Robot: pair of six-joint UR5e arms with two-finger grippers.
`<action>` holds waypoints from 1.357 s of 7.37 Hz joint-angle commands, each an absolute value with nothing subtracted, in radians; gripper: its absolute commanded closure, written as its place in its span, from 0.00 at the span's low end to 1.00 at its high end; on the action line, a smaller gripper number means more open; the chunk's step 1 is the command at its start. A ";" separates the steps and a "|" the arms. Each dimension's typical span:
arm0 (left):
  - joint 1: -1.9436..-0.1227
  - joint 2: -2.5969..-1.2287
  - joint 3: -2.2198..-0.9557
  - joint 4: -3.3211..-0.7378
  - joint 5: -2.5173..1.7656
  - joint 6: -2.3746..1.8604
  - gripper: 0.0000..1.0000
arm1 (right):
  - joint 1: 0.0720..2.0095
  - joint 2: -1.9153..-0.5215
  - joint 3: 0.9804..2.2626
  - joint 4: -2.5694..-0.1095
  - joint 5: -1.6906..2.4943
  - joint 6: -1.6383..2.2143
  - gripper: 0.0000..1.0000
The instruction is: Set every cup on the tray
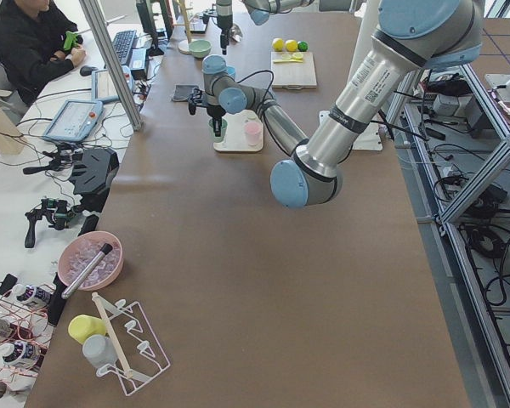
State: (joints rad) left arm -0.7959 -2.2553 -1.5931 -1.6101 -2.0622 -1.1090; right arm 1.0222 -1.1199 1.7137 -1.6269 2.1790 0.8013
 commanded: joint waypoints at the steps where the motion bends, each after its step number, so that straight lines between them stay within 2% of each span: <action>1: -0.740 -2.293 -1.545 -1.603 -2.014 -1.123 1.00 | 1.045 -1.130 1.703 -1.620 2.180 0.796 0.00; 6: -0.689 -2.356 -1.445 -1.666 -1.977 -1.209 1.00 | 1.054 -1.143 1.660 -1.593 2.178 0.756 0.00; 9: -0.666 -2.362 -1.430 -1.681 -1.927 -1.218 1.00 | 1.054 -1.146 1.623 -1.537 2.178 0.758 0.00; 10: -0.663 -2.359 -1.430 -1.701 -1.925 -1.219 0.79 | 1.054 -1.146 1.621 -1.536 2.178 0.761 0.00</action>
State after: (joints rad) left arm -0.6701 -2.3620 -1.4308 -1.6823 -1.9375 -1.2178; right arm 1.0538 -1.1452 1.6258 -1.5407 2.1786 0.7580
